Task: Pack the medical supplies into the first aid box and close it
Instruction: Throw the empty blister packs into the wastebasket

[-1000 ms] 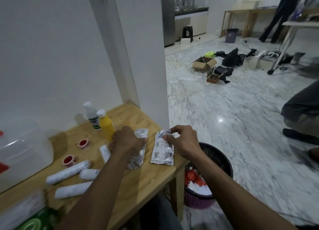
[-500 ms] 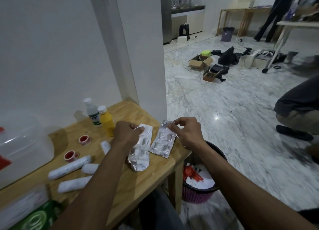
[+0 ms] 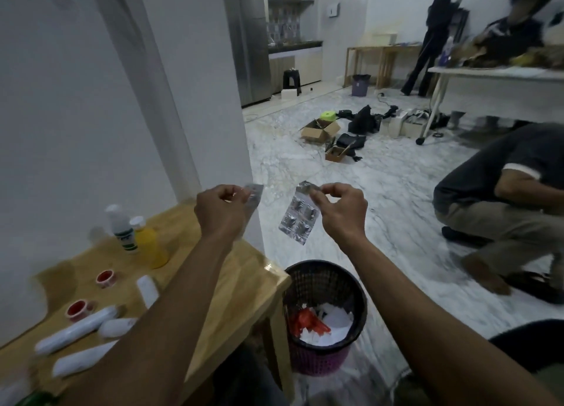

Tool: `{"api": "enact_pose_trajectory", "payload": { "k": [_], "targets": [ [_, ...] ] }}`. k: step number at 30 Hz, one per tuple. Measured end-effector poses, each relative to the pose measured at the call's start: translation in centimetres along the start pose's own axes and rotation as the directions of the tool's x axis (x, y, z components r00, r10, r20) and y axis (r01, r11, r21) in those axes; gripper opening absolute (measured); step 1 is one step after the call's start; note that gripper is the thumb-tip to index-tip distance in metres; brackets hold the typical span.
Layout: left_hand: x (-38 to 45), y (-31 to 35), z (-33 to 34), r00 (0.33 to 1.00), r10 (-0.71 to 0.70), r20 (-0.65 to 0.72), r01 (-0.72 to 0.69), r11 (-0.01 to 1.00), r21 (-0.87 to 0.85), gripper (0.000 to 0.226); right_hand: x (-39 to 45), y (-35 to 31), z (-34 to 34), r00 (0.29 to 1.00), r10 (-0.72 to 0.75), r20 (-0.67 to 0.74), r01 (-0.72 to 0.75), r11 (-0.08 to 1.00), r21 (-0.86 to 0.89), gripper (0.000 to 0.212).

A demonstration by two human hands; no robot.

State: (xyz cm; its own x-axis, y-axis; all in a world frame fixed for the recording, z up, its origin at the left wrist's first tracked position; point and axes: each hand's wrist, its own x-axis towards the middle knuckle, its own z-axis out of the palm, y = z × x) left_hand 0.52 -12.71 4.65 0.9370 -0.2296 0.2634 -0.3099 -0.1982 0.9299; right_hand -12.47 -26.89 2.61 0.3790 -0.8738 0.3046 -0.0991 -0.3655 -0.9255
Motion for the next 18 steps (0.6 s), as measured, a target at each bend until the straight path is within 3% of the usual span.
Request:
{"api": "enact_pose_trajectory", "payload": {
  "k": [3, 8, 18],
  "targets": [
    [-0.6, 1.2, 3.9, 0.999, 0.041, -0.023, -0.042, 0.998, -0.046, 0.009, 2.1, 1.5, -2.2, 0.996, -0.008, -0.091, 0.006, 1.000, -0.022, 0.014],
    [-3.6, 0.0, 11.6, 0.998, -0.065, 0.009, 0.065, 0.989, -0.131, 0.010, 3.5, 6.7, -4.9, 0.984, 0.073, -0.163, -0.084, 0.994, -0.067, 0.017],
    [-10.0, -9.0, 21.1, 0.953, -0.302, 0.004, 0.302, 0.951, -0.063, 0.009, 2.3, 18.3, -4.6, 0.970, 0.209, -0.121, -0.228, 0.958, -0.175, 0.018]
  ]
}}
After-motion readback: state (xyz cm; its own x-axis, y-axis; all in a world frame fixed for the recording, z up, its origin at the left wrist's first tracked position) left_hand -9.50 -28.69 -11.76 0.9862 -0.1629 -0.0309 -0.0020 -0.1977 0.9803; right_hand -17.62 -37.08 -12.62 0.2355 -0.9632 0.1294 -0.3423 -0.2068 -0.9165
